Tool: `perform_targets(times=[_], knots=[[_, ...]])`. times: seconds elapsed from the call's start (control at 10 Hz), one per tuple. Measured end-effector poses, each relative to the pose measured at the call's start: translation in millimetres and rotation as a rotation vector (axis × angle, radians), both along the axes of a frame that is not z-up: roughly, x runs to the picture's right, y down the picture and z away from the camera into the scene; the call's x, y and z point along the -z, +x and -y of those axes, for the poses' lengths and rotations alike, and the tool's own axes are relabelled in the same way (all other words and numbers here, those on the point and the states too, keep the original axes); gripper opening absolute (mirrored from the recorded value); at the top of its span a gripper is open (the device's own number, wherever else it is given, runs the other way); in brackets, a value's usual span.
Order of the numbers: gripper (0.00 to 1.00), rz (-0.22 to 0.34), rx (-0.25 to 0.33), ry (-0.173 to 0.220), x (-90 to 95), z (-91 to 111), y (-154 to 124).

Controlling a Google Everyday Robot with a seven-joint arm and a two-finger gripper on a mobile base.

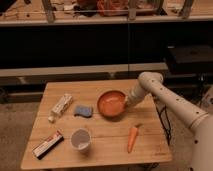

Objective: Drag the ceramic bowl in a circle

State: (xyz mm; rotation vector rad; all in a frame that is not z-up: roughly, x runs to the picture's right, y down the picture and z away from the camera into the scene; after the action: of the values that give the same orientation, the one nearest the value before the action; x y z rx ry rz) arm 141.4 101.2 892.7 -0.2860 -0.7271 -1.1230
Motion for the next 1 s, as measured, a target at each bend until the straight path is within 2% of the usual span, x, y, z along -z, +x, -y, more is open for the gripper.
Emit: perform_targets(times=[0.3, 0.6, 0.8, 1.0], knots=[[0.0, -0.001, -0.01, 0.023, 14.2, -17.0, 0.4], [0.0, -0.029, -0.005, 0.038, 27.1, -32.5, 13.7], [0.0, -0.067, -0.009, 0.039, 27.2, -36.7, 32.2], [0.0, -0.123, -0.032, 0.037, 24.3, -38.2, 67.4]])
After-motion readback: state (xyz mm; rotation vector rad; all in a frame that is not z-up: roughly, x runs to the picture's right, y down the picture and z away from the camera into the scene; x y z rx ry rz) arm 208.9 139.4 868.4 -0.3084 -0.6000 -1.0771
